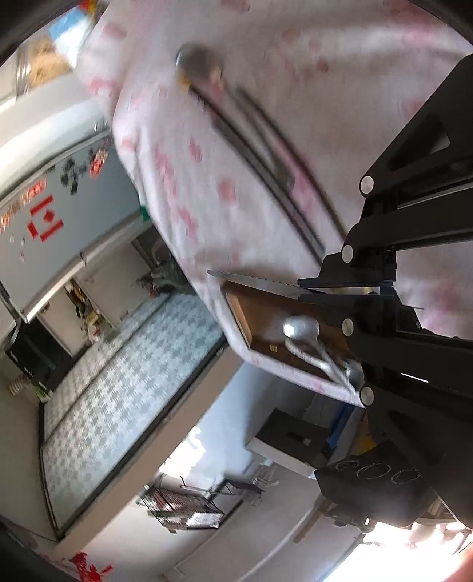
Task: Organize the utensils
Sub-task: 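Carry the cake server over the tray and release it with the left tool, then grasp a dark chopstick from the table with the left tool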
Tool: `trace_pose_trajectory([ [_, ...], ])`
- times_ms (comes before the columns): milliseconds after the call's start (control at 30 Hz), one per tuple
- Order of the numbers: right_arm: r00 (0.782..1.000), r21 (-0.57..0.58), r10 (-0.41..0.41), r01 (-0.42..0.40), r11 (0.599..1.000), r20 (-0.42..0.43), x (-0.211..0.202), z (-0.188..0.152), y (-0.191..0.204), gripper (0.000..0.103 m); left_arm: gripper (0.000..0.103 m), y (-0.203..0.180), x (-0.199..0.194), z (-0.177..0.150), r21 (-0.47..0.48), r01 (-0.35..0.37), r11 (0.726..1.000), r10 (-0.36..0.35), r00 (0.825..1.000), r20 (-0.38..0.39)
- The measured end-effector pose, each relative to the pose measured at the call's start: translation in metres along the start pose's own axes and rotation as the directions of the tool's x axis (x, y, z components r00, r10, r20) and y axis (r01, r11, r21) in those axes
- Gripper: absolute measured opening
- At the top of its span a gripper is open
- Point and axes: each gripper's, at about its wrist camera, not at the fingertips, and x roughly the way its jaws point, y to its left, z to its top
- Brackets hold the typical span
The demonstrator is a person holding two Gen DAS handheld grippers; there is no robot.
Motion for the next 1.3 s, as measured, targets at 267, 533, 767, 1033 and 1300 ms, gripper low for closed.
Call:
trace_pose_trajectory([
  [267, 0.987, 0.011, 0.140, -0.140, 0.990, -0.077, 0.067, -0.003, 0.056, 0.002, 0.009, 0.065, -0.040, -0.025, -0.061, -0.153, 0.986, 0.152, 0.988, -0.034],
  [533, 0.983, -0.009, 0.067, -0.070, 0.998, -0.173, 0.137, -0.019, 0.064, 0.006, 0.009, 0.116, -0.028, -0.056, -0.132, -0.196, 0.972, 0.183, 0.978, -0.104],
  [767, 0.979, -0.065, 0.045, -0.059, 0.996, -0.200, 0.139, -0.021, 0.074, 0.027, 0.043, 0.123, -0.024, -0.061, -0.153, -0.257, 0.954, 0.240, 0.963, -0.119],
  [1033, 0.991, -0.131, -0.026, 0.009, 0.991, -0.129, 0.071, -0.001, 0.055, 0.059, 0.056, 0.102, -0.055, -0.044, -0.120, -0.263, 0.957, 0.261, 0.965, -0.038],
  [1300, 0.992, -0.038, -0.124, 0.123, 0.992, -0.018, -0.015, 0.017, -0.034, 0.062, 0.059, 0.018, -0.007, -0.010, 0.062, -0.126, 0.990, 0.128, 0.991, -0.030],
])
